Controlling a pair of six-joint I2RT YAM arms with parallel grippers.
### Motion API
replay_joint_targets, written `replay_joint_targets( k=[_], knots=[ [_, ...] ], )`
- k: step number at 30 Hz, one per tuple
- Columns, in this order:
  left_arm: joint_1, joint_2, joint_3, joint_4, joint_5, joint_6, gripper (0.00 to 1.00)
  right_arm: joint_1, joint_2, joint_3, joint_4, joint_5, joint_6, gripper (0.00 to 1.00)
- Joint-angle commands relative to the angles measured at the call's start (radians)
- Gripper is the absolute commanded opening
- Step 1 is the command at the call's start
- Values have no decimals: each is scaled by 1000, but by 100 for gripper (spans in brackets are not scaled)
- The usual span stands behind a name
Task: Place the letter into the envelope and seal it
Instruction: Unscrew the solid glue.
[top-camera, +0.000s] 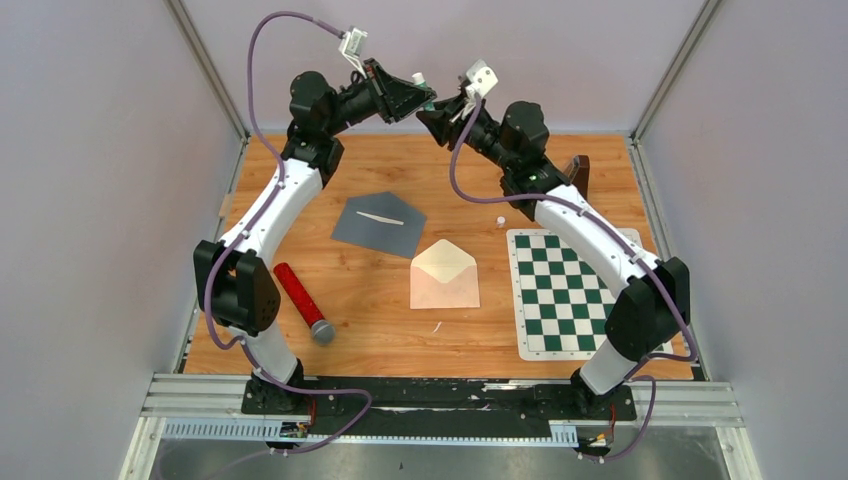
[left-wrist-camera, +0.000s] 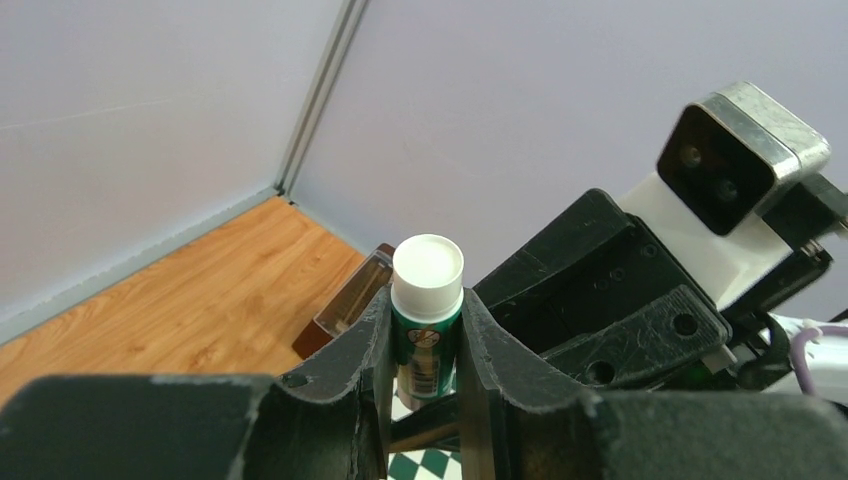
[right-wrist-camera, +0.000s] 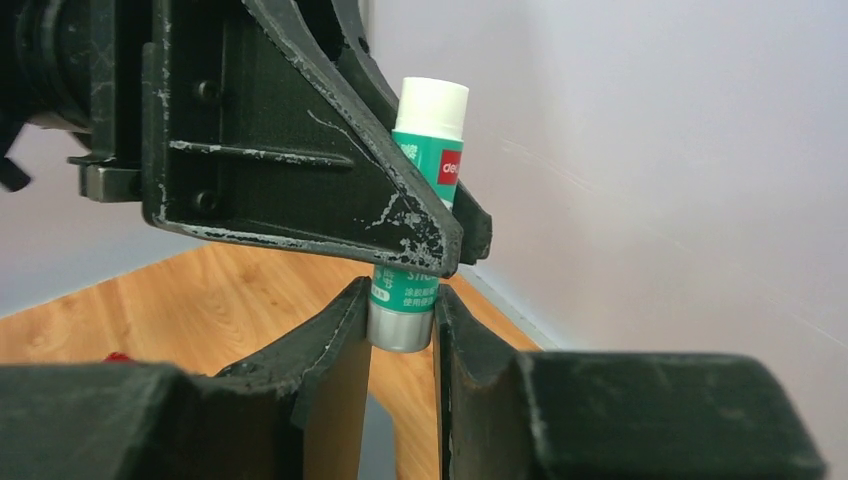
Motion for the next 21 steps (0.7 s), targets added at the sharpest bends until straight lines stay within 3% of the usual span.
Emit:
replay_joint_targets(
  k=[1, 4, 6, 8, 9, 11, 15, 17, 19, 21],
  knots=[
    [1, 5, 57, 52, 41, 45, 0, -60, -12, 57, -11, -377, 186, 0],
    [1, 47, 107, 86, 137, 61, 0, -126, 95, 200, -52, -795, 439, 0],
    [1, 78, 148, 111, 203, 62, 0, -164, 189, 309, 109, -1115, 641, 0],
    [1, 109, 182, 132, 258, 56, 0, -188, 267, 342, 476, -1246, 978, 1],
    [1, 123, 189, 138, 278, 56, 0, -198, 306, 390, 529, -1271, 1064, 3],
    [1, 129, 200, 132, 283, 64, 0, -207, 356, 487, 426, -1292, 1076, 9],
    [1, 108, 187, 86, 236, 111, 0, -234, 312, 461, 232, -1171, 920, 31],
    [2, 78, 160, 39, 140, 145, 0, -246, 247, 427, -36, -1026, 701, 39],
    [3, 45, 127, 5, 22, 153, 0, -236, 143, 344, -216, -757, 446, 45],
    [2, 18, 109, -32, -68, 133, 0, -183, -13, 128, -151, -373, 241, 57]
  ],
)
